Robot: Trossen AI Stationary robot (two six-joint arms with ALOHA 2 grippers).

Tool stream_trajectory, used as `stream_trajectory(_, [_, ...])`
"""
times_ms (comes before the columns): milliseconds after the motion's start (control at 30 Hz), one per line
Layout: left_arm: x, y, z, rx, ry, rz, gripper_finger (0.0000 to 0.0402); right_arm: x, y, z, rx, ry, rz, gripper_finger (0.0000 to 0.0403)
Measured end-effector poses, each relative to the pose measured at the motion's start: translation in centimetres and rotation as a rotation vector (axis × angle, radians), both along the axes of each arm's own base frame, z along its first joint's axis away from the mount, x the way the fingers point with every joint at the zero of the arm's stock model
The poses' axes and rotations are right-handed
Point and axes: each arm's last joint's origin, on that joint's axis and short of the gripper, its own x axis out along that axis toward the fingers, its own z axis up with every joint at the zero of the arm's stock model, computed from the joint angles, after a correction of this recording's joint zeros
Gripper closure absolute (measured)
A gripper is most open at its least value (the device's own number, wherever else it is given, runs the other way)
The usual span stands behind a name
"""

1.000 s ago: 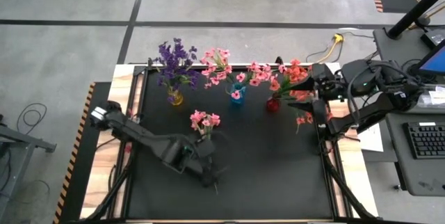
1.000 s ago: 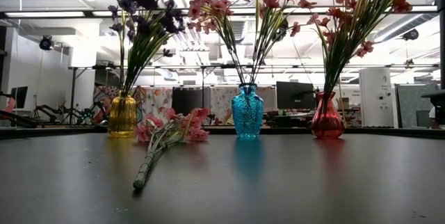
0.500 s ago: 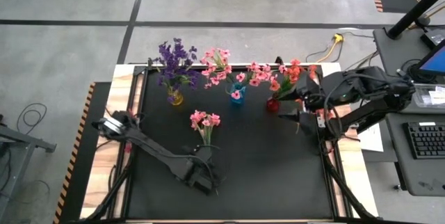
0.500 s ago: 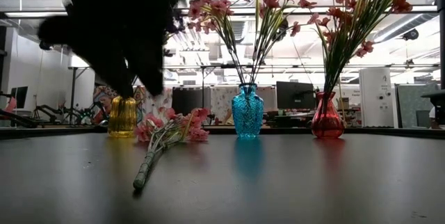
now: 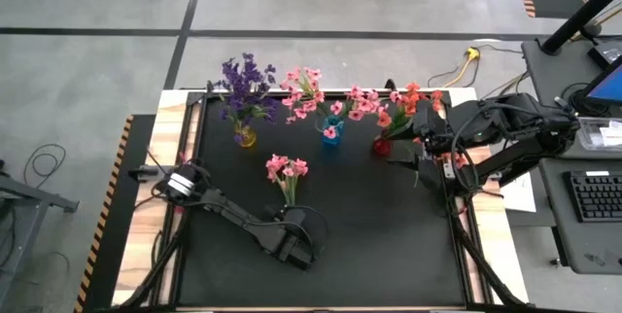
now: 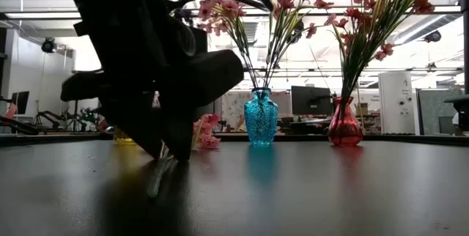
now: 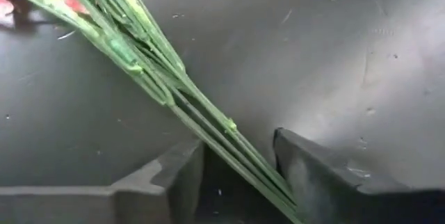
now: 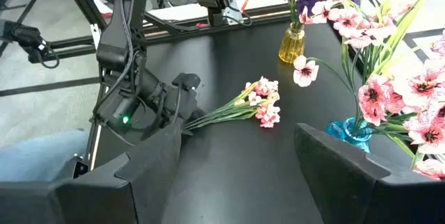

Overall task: Sort flowers into vase by color
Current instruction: Put the pink flower into the blue vase

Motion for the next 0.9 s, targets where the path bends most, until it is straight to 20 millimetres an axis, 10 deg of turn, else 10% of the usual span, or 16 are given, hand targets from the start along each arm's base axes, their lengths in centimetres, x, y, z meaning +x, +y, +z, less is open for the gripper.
stream_trajectory(367, [-1.0, -0.9, 0.5, 0.015, -0.011, 0.018, 0.0386, -0.1, 0.0, -0.2, -0.006, 0.02, 0.001, 0.0134])
stream_trajectory(533, [-2.1, -1.1, 2.1, 0.034, 0.018, 0.006, 0.0395, -0.2, 0.0, -0.5, -0.002, 0.052, -0.007, 0.014])
stream_trajectory(900, [-7.7, -4.0, 12.3, 0.189, -0.246, -0.345, 0.0401, -0.7, 0.9, -0.9, -0.018, 0.099, 0.053, 0.0136])
